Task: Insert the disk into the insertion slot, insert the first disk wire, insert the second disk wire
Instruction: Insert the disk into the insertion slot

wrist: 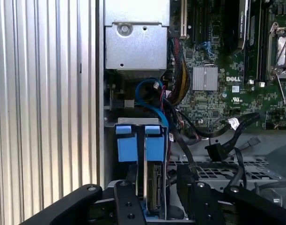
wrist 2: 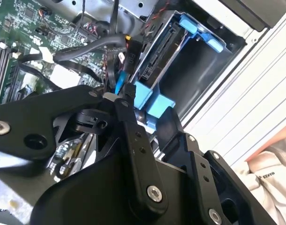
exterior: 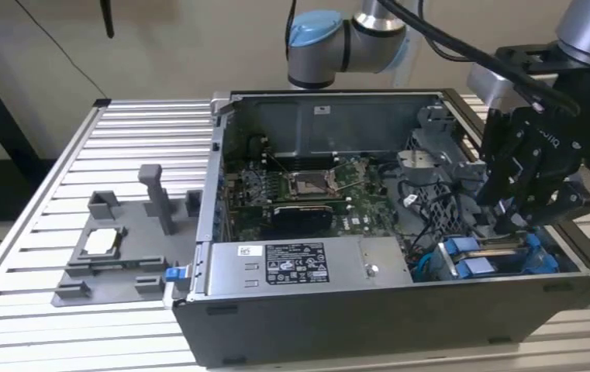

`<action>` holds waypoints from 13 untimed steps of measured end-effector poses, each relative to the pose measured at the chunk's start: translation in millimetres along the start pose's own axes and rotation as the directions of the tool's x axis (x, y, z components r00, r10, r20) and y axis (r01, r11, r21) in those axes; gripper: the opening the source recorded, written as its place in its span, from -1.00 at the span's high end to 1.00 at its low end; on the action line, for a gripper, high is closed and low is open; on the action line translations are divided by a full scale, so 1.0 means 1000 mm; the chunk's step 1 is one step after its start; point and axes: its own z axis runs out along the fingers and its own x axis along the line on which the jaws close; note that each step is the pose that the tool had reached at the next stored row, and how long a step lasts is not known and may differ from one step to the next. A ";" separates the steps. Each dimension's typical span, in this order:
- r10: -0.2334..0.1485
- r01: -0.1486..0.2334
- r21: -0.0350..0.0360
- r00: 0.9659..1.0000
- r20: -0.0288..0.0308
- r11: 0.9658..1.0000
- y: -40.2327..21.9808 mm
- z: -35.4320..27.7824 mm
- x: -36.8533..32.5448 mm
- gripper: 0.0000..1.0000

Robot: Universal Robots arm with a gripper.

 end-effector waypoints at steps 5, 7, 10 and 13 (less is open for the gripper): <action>0.000 0.000 0.009 1.000 0.001 1.000 0.0003 -0.0101 -0.0033 0.07; -0.001 0.001 0.029 1.000 0.008 1.000 0.0004 -0.0102 -0.0047 0.07; -0.004 0.003 0.071 1.000 0.019 0.997 0.0004 -0.0101 -0.0068 0.07; -0.010 0.007 0.109 1.000 0.025 0.994 0.0005 -0.0101 -0.0093 0.07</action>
